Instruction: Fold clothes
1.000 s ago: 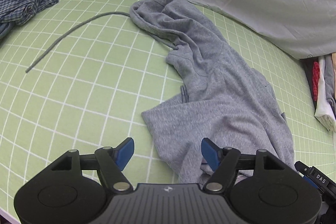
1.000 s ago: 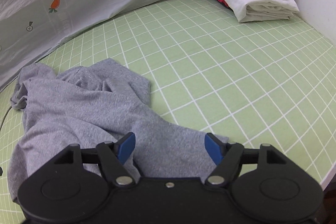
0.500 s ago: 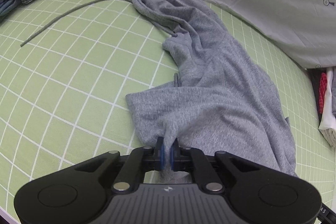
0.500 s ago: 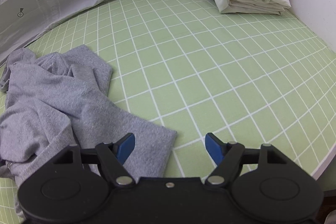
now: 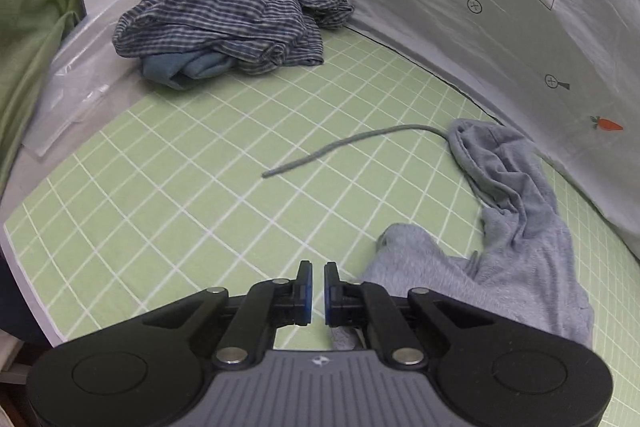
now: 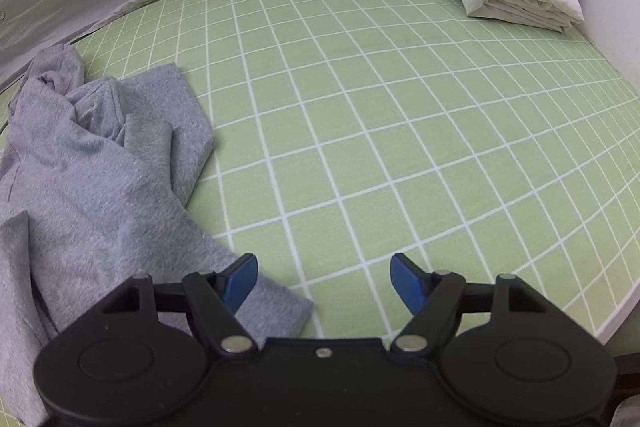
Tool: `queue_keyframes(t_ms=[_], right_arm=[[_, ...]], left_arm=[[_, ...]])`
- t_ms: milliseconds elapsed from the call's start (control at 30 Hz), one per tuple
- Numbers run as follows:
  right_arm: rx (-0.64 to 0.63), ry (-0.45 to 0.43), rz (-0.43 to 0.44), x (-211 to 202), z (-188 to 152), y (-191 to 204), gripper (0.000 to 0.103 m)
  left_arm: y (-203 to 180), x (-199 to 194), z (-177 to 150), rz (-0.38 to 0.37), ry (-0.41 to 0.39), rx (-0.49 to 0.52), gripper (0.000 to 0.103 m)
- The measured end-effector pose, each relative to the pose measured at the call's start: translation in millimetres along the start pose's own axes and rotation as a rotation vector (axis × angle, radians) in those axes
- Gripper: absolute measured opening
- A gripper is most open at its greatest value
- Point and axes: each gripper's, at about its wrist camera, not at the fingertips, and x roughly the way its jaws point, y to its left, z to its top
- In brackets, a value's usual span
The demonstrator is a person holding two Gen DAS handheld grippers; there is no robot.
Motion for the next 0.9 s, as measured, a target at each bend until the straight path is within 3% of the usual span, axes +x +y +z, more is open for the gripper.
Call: queue_keyframes(t_ms=[33,100,200,300,333,400,500,667,767,900], right_arm=[[-0.012,-0.003,-0.001,-1.5,-0.4,4.9,0.074],[-0.031,-0.009,0.003,-4.5,-0.4,13.1,0.074],[-0.050,-0.023,0.009,-8.8,0.8,23.4,0.074],[-0.095,-0.046,0.024,-13.4,2.5,36.4,0.077],[-0.112,-0.053,0.036,-14.6,2.8,41.4,0.079],[-0.128,-0.058,0.066,-13.9,4.4,49.2,0.081],[-0.094,-0.055,0.097,-10.7,10.0,53.5,0.081],[-0.012,-0.041,0.222,-6.3,16.3,60.7,0.082],[-0.025,-0.026,0.221,2.9,17.1,71.9,0.080],[-0.042,0.019,0.274,7.6,17.0,76.1,0.044]], left_arm=[[9.0,-2.5,4.9,0.014,-0.010,-0.013,0.024],[12.0,-3.6,5.7,-0.004,-0.006,-0.019,0.038],[-5.0,3.0,-3.3,-0.032,0.029,0.018,0.047],[-15.5,10.5,-14.4,-0.052,0.075,0.047,0.073],[-17.2,14.3,-17.6,-0.059,0.092,0.065,0.076],[-19.8,22.2,-23.3,-0.069,0.126,0.094,0.076],[-17.0,36.8,-26.4,-0.071,0.179,0.061,0.076],[-27.9,53.5,-30.4,-0.119,0.233,0.064,0.076],[-41.5,63.3,-33.2,-0.136,0.254,0.077,0.076],[-57.3,74.2,-38.5,-0.120,0.260,0.113,0.071]])
